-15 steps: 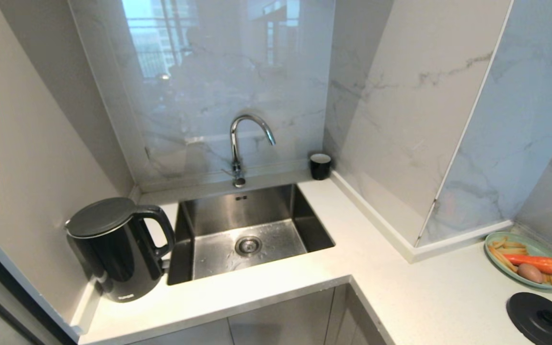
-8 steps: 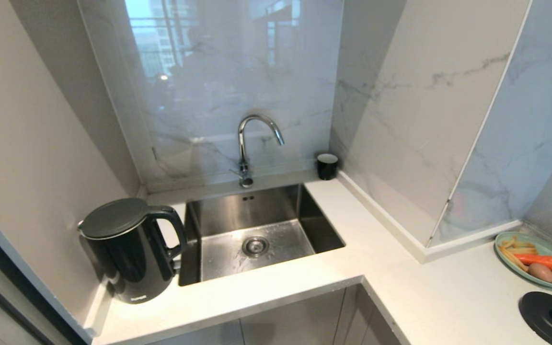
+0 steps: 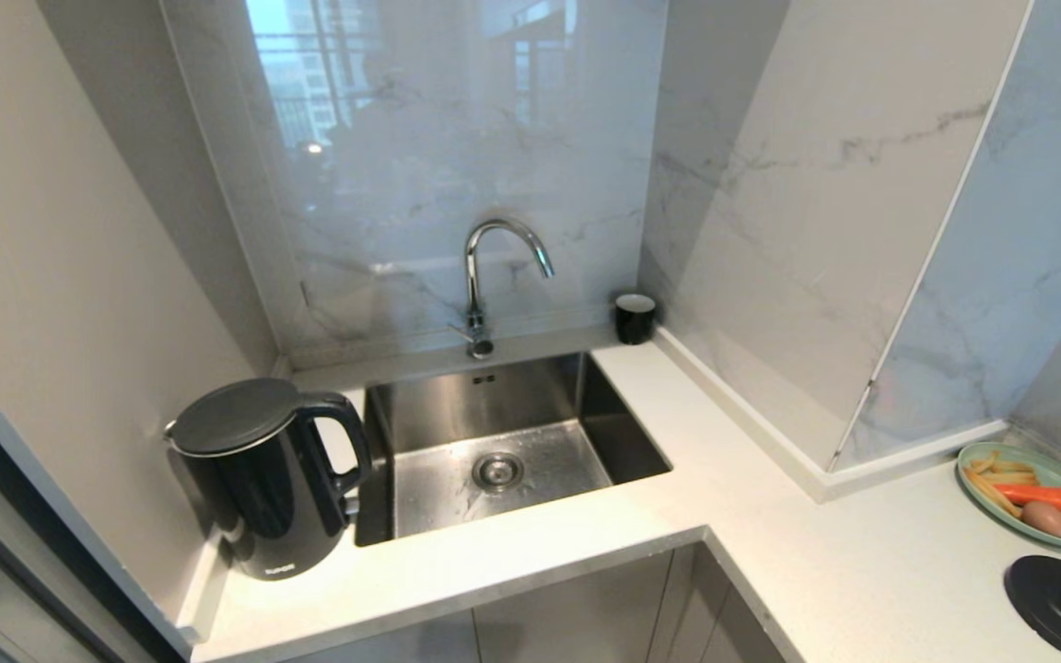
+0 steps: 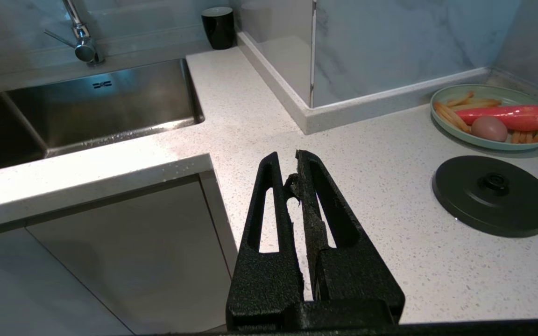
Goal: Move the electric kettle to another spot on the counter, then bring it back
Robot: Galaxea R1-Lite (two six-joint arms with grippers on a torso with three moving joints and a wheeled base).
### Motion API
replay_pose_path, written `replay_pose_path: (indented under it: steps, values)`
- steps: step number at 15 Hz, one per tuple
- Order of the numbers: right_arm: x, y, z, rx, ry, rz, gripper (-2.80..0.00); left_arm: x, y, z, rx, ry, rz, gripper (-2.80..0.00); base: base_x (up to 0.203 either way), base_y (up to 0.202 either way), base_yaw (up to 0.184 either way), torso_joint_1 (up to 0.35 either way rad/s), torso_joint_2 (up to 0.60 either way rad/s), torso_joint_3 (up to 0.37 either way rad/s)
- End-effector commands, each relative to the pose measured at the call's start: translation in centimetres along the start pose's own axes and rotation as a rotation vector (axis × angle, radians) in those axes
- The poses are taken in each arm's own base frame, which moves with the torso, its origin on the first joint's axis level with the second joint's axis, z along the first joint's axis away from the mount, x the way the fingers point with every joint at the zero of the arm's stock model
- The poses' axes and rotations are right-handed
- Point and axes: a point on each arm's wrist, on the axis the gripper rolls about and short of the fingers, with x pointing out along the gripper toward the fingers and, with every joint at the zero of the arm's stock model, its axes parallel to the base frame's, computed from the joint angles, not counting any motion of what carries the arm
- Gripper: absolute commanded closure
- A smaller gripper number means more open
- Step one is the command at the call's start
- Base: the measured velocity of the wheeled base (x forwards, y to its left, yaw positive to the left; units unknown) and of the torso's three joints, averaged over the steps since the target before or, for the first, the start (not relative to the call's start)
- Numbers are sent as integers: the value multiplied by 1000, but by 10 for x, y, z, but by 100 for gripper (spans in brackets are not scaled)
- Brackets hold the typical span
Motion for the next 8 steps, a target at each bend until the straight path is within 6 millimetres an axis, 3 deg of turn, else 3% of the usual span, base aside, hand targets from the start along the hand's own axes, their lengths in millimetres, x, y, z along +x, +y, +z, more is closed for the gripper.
replay_pose_path:
  steps: [1,8]
  values:
    - [0,0,0,0,-1,0,0,0,0,0,0,3,-1,0,0,0,0,0,0,0]
    - [0,0,0,0,-1,0,0,0,0,0,0,3,-1,0,0,0,0,0,0,0]
